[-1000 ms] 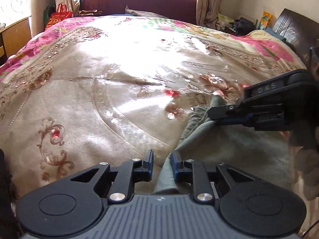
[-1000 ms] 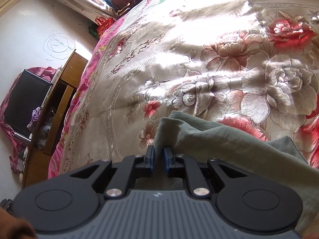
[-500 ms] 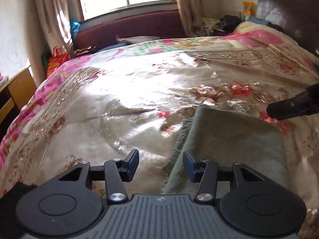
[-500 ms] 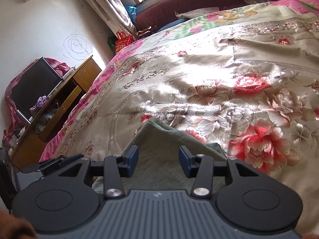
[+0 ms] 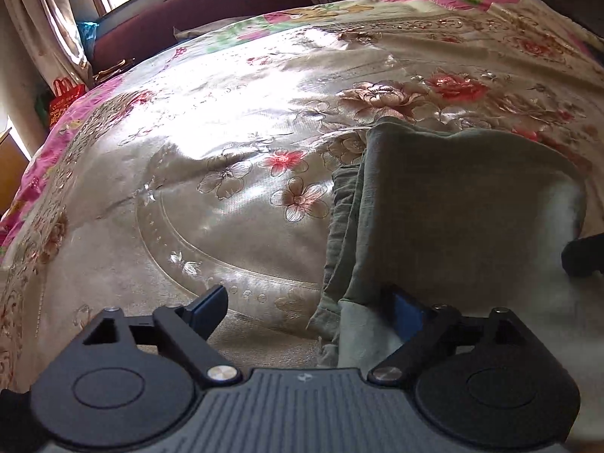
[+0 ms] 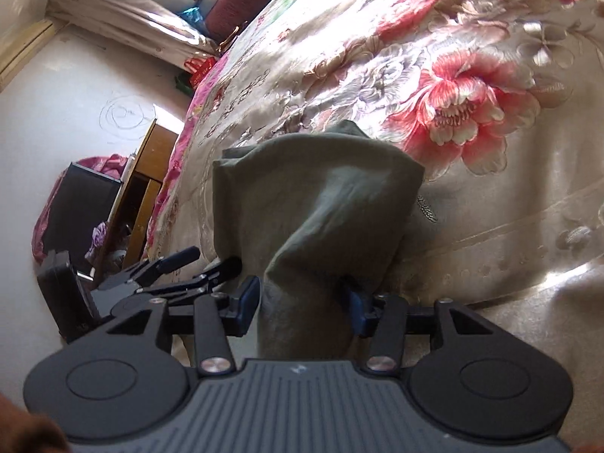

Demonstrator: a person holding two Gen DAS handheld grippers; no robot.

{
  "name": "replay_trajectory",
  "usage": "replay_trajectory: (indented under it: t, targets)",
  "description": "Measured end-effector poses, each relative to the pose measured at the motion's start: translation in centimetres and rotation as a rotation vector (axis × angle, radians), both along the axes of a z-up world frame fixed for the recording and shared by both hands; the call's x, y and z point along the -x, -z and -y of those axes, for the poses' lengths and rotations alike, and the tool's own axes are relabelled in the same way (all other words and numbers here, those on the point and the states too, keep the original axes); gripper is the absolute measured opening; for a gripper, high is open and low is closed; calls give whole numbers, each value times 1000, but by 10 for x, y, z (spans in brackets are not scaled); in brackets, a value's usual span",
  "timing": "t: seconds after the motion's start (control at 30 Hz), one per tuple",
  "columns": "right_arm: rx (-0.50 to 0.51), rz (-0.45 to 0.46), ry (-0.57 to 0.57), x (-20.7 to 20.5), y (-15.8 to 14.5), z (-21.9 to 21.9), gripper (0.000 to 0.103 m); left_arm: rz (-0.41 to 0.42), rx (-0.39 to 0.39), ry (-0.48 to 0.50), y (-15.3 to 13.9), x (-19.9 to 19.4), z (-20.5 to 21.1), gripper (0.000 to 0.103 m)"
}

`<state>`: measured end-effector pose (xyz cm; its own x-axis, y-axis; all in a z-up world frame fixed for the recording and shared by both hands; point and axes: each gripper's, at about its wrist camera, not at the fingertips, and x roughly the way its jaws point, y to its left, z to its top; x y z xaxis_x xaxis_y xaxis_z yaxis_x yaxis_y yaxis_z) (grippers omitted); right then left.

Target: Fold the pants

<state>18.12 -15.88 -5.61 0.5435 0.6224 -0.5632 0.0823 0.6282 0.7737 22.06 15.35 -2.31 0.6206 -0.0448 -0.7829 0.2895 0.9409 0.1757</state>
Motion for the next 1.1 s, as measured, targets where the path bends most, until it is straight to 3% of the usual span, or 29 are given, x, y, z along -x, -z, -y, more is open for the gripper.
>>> replay_trajectory:
  t: [0.13, 0.2, 0.3, 0.33, 0.4, 0.53, 0.73, 0.9, 0.97, 1.0, 1.07, 1.1]
  targets:
    - [-87, -42, 31, -10, 16, 11, 27, -61, 133, -87, 5, -4, -19, 103]
    - [-124, -39, 36, -4, 14, 24, 26, -62, 138, -92, 1, 1, -20, 103]
    - [-42, 12, 32, 10, -1, 41, 35, -64, 57, -47, -3, 6, -10, 103]
    - [-31, 13, 25, 13, -4, 44, 47, -66, 31, -28, -2, 6, -7, 103]
    - [-68, -5, 16, 19, -2, 49, 58, -73, 17, -6, -1, 4, -4, 103]
    - [-117, -23, -12, 15, 13, 34, 59, -90, 33, 14, -3, -5, -7, 103]
    - [-166, -14, -35, 7, 17, 7, 59, -38, 36, 86, -15, -5, -7, 103]
    - [-149, 8, -44, -2, 23, -1, 57, -72, 83, 77, 4, -14, -9, 103]
    - [-130, 24, -55, -8, 23, -8, 36, -87, 129, 40, 6, -15, -10, 103]
    - [-105, 9, -55, -12, 24, -10, 14, -94, 137, 28, 6, -13, -9, 103]
    - [-128, -47, -45, -15, 28, -4, 12, -100, 139, 29, 3, -6, -3, 99]
    - [-146, -45, -38, -13, 27, 4, 10, -111, 165, 32, -1, 0, -1, 87]
